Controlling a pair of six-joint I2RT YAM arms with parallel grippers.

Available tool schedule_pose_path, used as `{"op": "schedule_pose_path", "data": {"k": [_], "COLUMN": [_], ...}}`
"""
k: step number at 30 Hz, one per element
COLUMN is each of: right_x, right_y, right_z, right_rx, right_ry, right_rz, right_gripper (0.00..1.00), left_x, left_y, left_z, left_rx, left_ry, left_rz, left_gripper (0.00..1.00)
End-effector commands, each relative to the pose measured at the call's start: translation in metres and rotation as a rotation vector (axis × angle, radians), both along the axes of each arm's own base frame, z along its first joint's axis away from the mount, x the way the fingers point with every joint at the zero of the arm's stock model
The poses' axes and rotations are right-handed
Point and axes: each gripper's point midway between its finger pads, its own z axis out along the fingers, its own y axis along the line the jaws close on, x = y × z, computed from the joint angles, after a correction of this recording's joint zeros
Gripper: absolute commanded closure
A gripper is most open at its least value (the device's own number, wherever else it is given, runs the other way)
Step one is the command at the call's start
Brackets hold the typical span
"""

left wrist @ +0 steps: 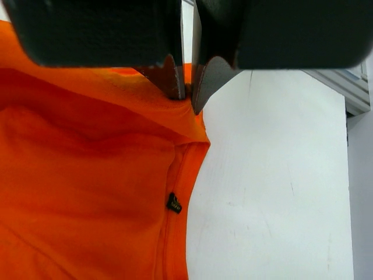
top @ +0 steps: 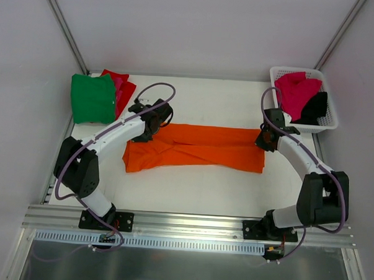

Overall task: Fold and stack the t-shirts
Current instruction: Fold the tshirt

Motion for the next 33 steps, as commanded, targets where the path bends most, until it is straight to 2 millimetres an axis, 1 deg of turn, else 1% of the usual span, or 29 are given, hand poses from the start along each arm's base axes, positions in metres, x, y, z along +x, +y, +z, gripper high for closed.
{"op": "schedule_pose_path", "data": {"k": [1,2,3,6,8,9,10,12,13,18,26,27,28,29,30,31,32,33], "right_x": [0.023,0.026,0.031,0.037,0.044,0.045,0.050,0.052,0.055,0.056,0.060,0.062,0.063,0.064,0.066,0.067,0.067,0.070], "right_y": [0.001,0.001,0.001,0.002,0.003,0.003,0.004,0.004,0.004,0.005,0.005,0.005,0.006,0.007,0.009,0.011,0.013,0.014], "right_z": [0.019,0.017,0.021,0.019,0.022,0.018,0.020,0.014,0.015,0.003,-0.002,-0.001,-0.002,-0.002,-0.001,0.001,0.012,0.023], "right_rx": [0.005,0.001,0.002,-0.002,-0.001,-0.002,0.000,-0.005,-0.007,-0.009,-0.009,-0.007,-0.007,-0.002,0.006,0.015,0.028,0.034], "right_ry": [-0.062,-0.058,-0.068,-0.059,-0.067,-0.055,-0.062,-0.045,-0.046,-0.018,-0.018,-0.024,-0.024,-0.026,-0.036,-0.049,-0.086,-0.134], "right_rz": [0.009,0.011,0.010,0.009,0.011,0.011,0.010,0.011,0.012,0.010,0.009,0.009,0.009,0.014,0.025,0.036,0.041,0.044], "right_gripper": [0.99,1.00,1.00,0.99,1.00,0.99,1.00,0.99,1.00,0.99,1.00,0.99,0.99,0.94,0.62,0.46,0.32,0.13], "left_x": [0.020,0.023,0.025,0.034,0.039,0.040,0.041,0.044,0.044,0.048,0.050,0.051,0.052,0.051,0.051,0.051,0.050,0.049], "left_y": [-0.001,-0.002,-0.002,-0.005,-0.007,-0.007,-0.008,-0.007,-0.007,-0.005,-0.001,0.001,0.003,0.003,0.005,0.006,0.005,0.006], "left_z": [0.011,0.012,0.011,0.005,-0.003,-0.005,-0.011,-0.015,-0.019,-0.025,-0.027,-0.029,-0.030,-0.030,-0.030,-0.028,-0.026,-0.015], "left_rx": [0.014,0.009,0.012,0.014,0.014,0.016,0.021,0.023,0.028,0.022,0.018,0.023,0.033,0.035,0.039,0.041,0.030,0.011], "left_ry": [-0.044,-0.047,-0.046,-0.038,-0.027,-0.022,-0.009,-0.007,0.005,0.007,0.005,0.010,0.005,0.002,0.001,-0.007,-0.020,-0.052], "left_rz": [-0.013,-0.013,-0.019,-0.028,-0.034,-0.037,-0.039,-0.036,-0.036,-0.032,-0.018,-0.013,-0.005,0.002,0.006,0.010,0.019,0.024], "left_gripper": [1.00,1.00,1.00,1.00,1.00,1.00,1.00,1.00,1.00,1.00,1.00,0.97,0.57,0.30,0.05,0.01,0.01,0.01]}}
